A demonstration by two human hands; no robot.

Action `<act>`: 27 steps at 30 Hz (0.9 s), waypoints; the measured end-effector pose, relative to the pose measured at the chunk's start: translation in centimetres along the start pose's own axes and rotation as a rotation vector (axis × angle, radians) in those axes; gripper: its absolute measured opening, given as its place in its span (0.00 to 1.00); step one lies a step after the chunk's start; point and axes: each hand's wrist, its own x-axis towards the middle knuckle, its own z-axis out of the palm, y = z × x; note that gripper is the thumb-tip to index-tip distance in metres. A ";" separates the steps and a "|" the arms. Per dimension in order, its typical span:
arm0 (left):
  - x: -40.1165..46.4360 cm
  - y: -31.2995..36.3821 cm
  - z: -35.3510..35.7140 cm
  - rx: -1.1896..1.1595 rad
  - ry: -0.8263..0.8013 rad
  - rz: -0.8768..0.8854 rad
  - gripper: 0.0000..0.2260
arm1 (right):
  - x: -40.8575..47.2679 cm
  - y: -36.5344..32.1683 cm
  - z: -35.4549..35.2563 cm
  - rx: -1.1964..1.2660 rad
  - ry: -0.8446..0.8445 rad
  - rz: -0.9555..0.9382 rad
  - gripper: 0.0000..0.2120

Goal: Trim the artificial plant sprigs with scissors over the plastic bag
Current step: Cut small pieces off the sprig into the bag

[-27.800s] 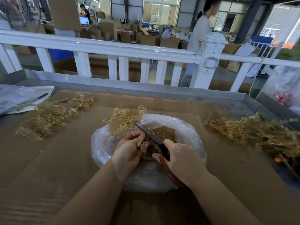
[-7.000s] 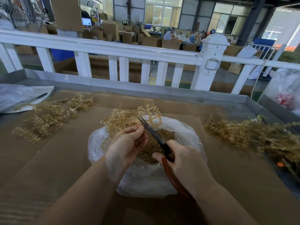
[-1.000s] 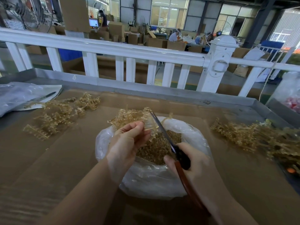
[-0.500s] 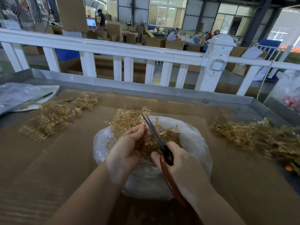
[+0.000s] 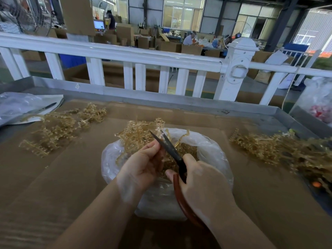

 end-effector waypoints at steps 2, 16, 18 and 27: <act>-0.1 0.0 0.1 -0.008 -0.003 -0.014 0.10 | 0.1 -0.1 -0.1 -0.018 -0.008 -0.008 0.15; -1.2 -0.6 1.2 -0.130 -0.032 -0.119 0.07 | 0.6 0.0 0.3 -0.026 -0.029 0.017 0.14; -1.1 -0.7 1.2 -0.153 -0.035 -0.126 0.08 | 0.7 0.0 0.3 -0.016 -0.030 0.019 0.13; -1.0 -1.1 0.9 -0.182 -0.054 -0.144 0.06 | 0.8 0.0 0.2 0.035 -0.069 0.031 0.13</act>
